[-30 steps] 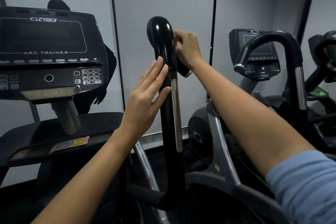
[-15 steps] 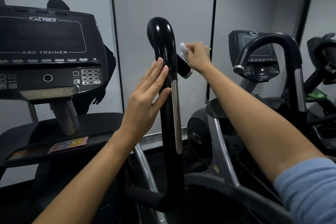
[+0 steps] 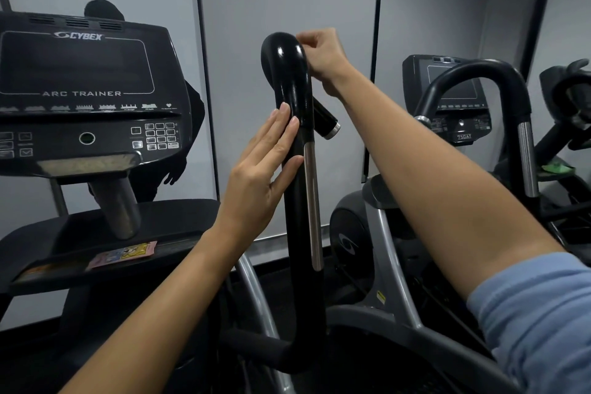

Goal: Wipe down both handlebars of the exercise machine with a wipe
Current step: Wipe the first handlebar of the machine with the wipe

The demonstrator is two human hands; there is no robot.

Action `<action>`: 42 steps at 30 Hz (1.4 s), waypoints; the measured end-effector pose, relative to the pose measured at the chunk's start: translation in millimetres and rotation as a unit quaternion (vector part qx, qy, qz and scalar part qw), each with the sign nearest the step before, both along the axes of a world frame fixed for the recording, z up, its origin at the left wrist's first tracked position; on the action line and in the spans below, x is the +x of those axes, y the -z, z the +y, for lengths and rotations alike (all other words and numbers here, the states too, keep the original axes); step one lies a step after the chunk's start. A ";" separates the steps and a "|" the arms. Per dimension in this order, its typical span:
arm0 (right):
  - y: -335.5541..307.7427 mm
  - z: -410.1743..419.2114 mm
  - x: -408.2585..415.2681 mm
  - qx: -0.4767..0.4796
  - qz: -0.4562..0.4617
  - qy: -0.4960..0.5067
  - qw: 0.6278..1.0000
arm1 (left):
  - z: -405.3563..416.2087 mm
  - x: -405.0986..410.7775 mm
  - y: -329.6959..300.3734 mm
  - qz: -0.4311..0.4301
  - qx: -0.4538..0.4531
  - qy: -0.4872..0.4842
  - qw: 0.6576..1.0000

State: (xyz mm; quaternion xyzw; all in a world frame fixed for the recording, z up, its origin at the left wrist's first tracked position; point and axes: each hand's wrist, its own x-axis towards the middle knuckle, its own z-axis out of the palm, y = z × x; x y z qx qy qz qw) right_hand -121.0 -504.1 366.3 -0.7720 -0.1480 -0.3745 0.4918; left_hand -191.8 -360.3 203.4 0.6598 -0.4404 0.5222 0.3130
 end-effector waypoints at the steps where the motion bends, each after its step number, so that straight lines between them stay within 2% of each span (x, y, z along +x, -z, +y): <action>1: -2.5 0.4 -2.7 0.009 -0.013 -0.012 1.000 | -0.2 0.0 0.2 0.000 0.000 0.000 1.000; 8: -2.0 -9.1 -37.9 -0.091 -0.090 -0.009 0.992 | -0.5 -1.5 -0.3 -0.009 0.003 -0.007 1.000; 12: -8.4 -20.1 -63.9 -0.149 -0.082 -0.024 0.985 | -0.3 -3.5 -1.4 -0.008 0.008 -0.009 1.000; 15: -25.9 -15.3 -55.8 -0.154 -0.098 0.072 0.981 | -0.3 -4.6 -2.4 -0.005 0.008 -0.008 1.000; 17: -36.2 -6.8 -43.3 -0.184 -0.067 0.124 0.973 | -0.1 -4.7 -2.0 -0.005 0.011 -0.007 1.000; 21: -50.4 11.2 -36.7 -0.257 0.066 0.064 0.962 | 0.7 -3.4 -2.3 -0.003 0.013 -0.004 1.000; 24: -56.2 21.3 -50.4 -0.305 0.072 0.053 0.948 | 1.0 -3.4 -2.2 0.005 0.007 -0.005 1.000; 30: -41.1 32.2 -89.0 -0.395 -0.038 0.051 0.917 | 0.8 -3.4 -1.4 0.017 0.006 0.001 1.000; 34: -3.0 36.7 -100.5 -0.447 -0.147 0.151 0.869 | 2.3 -6.3 -2.2 0.033 0.010 -0.018 0.999; 36: 16.9 33.3 -105.0 -0.457 -0.176 0.167 0.855 | 4.1 -10.4 -4.8 0.050 0.017 -0.027 0.998; 39: 30.7 29.3 -121.7 -0.424 -0.180 0.114 0.880 | 8.2 -17.2 -6.4 0.072 0.045 -0.055 0.995; 42: 14.3 28.8 -133.9 -0.311 -0.187 0.103 0.926 | 10.6 -25.6 4.2 0.074 0.069 -0.076 0.992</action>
